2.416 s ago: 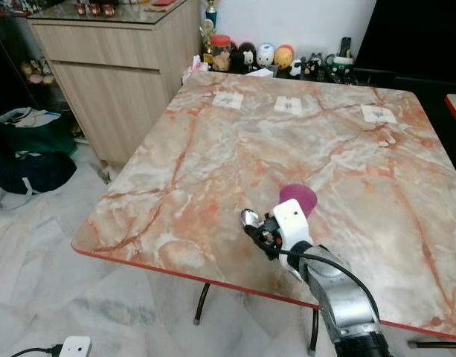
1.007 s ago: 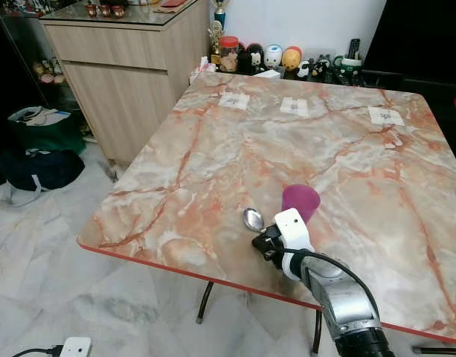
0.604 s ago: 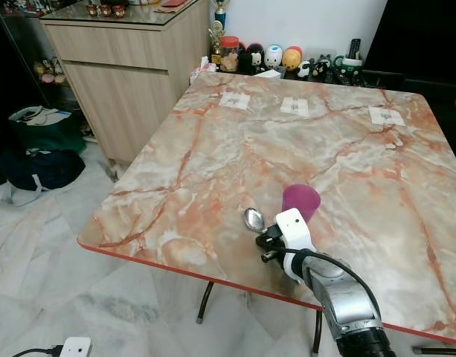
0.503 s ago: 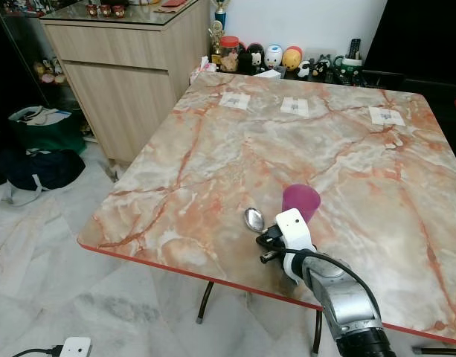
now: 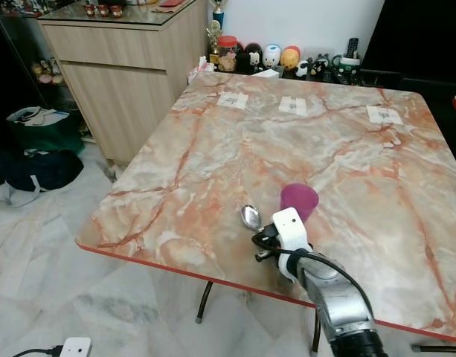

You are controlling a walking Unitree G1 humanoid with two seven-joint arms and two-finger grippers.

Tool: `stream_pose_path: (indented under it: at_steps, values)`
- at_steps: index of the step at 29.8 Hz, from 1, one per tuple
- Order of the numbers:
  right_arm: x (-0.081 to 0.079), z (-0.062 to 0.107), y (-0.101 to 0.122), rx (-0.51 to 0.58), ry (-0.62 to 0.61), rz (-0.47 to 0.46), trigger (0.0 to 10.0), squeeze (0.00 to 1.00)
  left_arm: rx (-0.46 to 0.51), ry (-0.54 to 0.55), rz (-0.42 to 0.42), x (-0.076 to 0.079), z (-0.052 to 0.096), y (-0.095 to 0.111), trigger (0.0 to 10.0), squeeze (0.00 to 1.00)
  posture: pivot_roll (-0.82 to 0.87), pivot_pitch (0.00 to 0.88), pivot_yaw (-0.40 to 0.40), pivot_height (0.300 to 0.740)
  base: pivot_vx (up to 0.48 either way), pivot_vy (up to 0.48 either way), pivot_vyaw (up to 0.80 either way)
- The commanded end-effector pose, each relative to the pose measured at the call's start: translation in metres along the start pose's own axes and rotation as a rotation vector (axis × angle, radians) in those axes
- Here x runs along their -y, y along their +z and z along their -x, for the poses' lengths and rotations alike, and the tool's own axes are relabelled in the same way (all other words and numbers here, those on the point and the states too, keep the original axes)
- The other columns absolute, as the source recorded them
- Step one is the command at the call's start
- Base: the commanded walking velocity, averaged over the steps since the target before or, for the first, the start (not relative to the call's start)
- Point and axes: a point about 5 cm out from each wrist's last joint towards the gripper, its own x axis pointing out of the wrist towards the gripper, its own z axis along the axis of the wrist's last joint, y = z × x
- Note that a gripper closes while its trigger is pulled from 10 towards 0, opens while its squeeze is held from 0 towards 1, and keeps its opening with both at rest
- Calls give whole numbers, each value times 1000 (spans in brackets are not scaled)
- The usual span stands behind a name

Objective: Setting the table

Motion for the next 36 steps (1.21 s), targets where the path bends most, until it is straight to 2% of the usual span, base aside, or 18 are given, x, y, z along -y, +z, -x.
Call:
stream_pose_path:
  at_steps: [1, 5, 8, 9, 10, 12, 21, 25, 27, 29, 36]
  values:
    - [4, 3, 19, 114, -39, 6, 10000, 0, -35, 0, 0, -1, 1, -7, 10000, 0, -62, 54, 26, 740, 0, 0, 0]
    - [2, 5, 38, 249, -88, 14, 10000, 0, -35, 1, 0, -1, 1, -7, 10000, 0, -64, 54, 23, 740, 0, 0, 0]
    - [2, 10, 53, 366, -160, 33, 10000, 0, -34, 3, 1, 0, 1, -7, 10000, 0, -62, 52, 20, 740, 0, 0, 0]
    - [4, 14, 59, 411, -226, 69, 10000, 0, -33, 4, 1, 0, 1, -7, 10000, 0, -63, 52, 18, 740, 0, 0, 0]
    - [4, 14, 59, 411, -226, 69, 10000, 0, -33, 4, 1, 0, 1, -7, 10000, 0, -63, 52, 18, 740, 0, 0, 0]
    - [12, 25, 67, 516, -339, 10, 10000, 0, -32, 5, 1, 0, 1, -7, 10000, 0, -66, 53, 18, 740, 0, 0, 0]
    - [24, 42, 74, 608, -473, 20, 10000, 0, -24, -3, -3, 2, 1, -7, 10000, 0, -72, 49, 6, 740, 0, 0, 0]
    - [39, 52, 70, 625, -565, -63, 10000, 0, -19, -8, -5, 2, 1, -7, 10000, 0, -76, 51, 5, 740, 0, -263, -570]
    - [43, 56, 70, 636, -597, -49, 10000, 0, -19, -9, -10, 3, 1, -7, 10000, 0, -80, 52, 6, 740, 0, -480, -763]
    - [42, 58, 71, 640, -605, 5, 10000, 0, -20, -10, -11, 3, 1, -7, 10000, 0, -84, 52, 7, 740, 0, -480, -600]
    - [29, 49, 74, 658, -562, 23, 10000, 0, -14, -12, -3, 4, 1, -7, 10000, 0, -74, 47, 3, 740, 0, -480, 0]
